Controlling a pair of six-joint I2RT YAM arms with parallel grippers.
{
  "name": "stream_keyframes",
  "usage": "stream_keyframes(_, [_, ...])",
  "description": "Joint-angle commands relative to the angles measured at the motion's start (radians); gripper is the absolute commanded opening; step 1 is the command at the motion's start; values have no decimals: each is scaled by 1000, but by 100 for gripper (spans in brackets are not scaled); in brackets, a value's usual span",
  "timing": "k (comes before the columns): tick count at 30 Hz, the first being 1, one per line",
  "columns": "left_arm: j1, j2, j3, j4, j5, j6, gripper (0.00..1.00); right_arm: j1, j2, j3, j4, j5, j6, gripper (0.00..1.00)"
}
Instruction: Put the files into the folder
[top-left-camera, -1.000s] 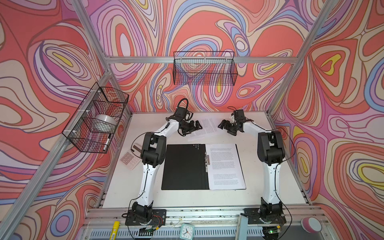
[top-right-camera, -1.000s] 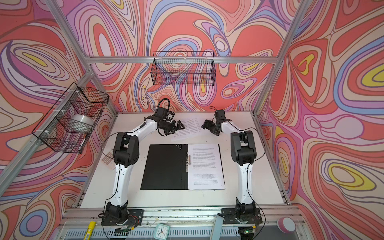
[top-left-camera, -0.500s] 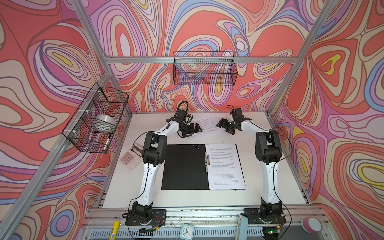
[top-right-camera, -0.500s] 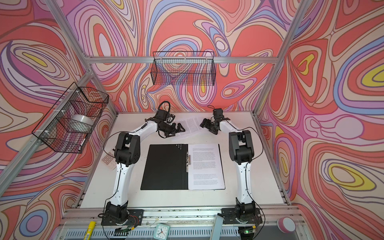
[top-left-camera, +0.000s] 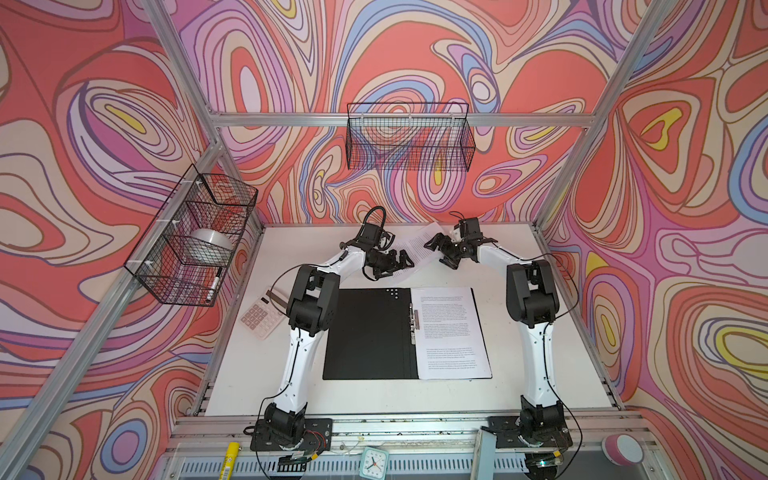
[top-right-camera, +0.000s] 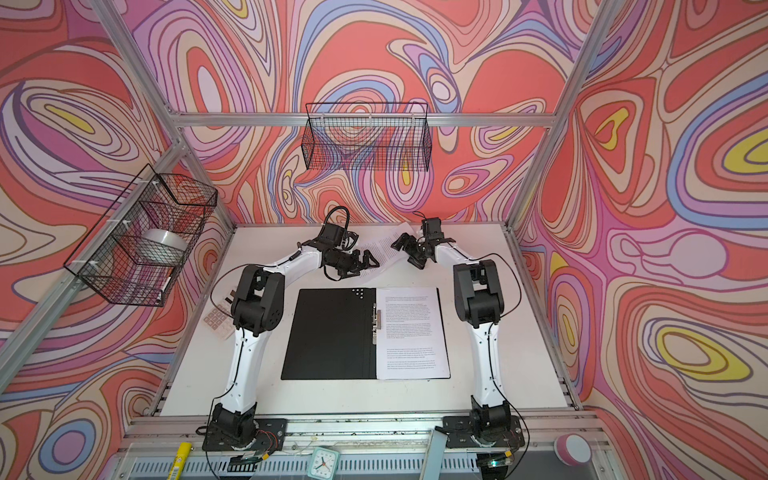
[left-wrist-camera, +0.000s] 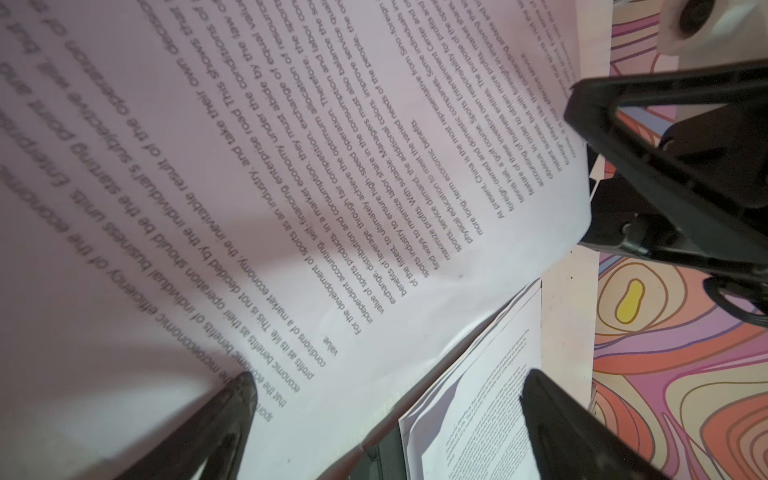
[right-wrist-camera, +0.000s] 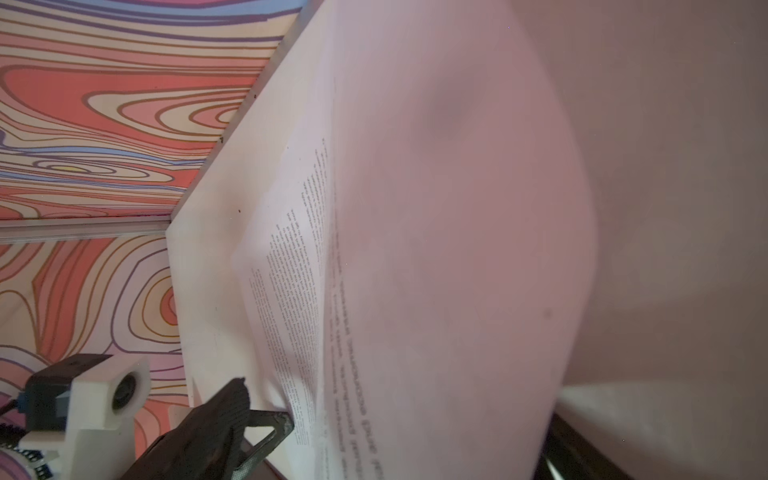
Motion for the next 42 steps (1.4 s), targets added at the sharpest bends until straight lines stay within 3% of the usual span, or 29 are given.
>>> stream_keyframes(1, [-10, 64, -39, -92, -46, -61, 100, 14, 17, -53, 111, -32, 127, 98])
stream_keyframes(17, [-15, 78, -25, -70, -29, -124, 100, 90, 71, -140, 468, 26, 388, 96])
stream_keyframes(24, [-13, 77, -21, -78, -18, -102, 100, 118, 79, -172, 558, 38, 411, 91])
stream_keyframes(30, [-13, 77, -21, -70, -7, -101, 100, 123, 88, -202, 607, 28, 407, 76])
stream_keyframes(33, [-14, 75, -23, -61, 1, -107, 100, 127, 96, -214, 639, 33, 422, 61])
stream_keyframes(37, [-13, 74, -24, -49, 11, -117, 100, 136, 117, -225, 703, 44, 451, 52])
stream_keyframes(42, [-14, 71, -30, -27, 25, -137, 100, 157, 129, -242, 762, 69, 476, 47])
